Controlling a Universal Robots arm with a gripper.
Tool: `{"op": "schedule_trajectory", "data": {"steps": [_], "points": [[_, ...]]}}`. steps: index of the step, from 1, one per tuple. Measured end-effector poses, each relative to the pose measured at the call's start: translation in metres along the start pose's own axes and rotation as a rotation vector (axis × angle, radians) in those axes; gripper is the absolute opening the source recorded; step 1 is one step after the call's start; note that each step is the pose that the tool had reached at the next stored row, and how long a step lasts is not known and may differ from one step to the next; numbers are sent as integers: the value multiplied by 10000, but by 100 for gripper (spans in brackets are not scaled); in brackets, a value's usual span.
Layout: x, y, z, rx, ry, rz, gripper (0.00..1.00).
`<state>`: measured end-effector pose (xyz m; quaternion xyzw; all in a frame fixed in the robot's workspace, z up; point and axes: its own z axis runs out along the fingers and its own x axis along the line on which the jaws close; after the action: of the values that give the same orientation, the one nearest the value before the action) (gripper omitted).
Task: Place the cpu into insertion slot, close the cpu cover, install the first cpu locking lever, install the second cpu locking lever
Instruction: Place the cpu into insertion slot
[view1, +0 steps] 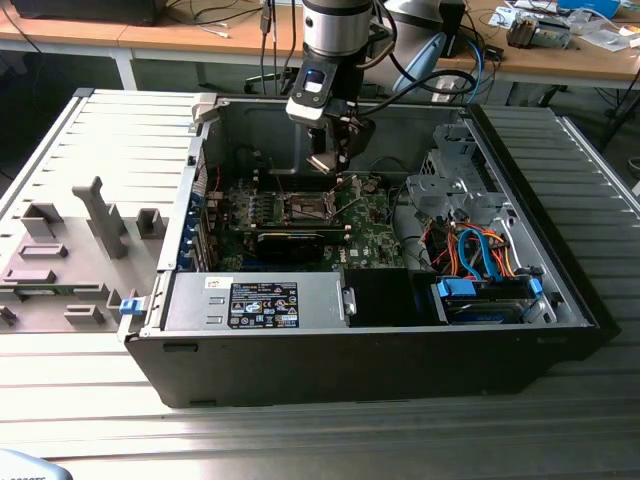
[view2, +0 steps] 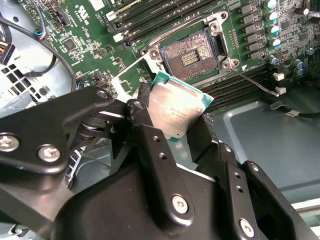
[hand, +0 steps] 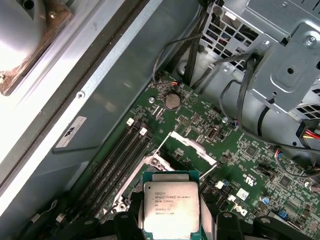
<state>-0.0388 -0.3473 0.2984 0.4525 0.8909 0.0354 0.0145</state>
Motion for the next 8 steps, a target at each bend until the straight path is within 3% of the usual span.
{"op": "schedule_trajectory", "data": {"steps": [8], "points": [[0,0,4,0,-13,150,54]]}}
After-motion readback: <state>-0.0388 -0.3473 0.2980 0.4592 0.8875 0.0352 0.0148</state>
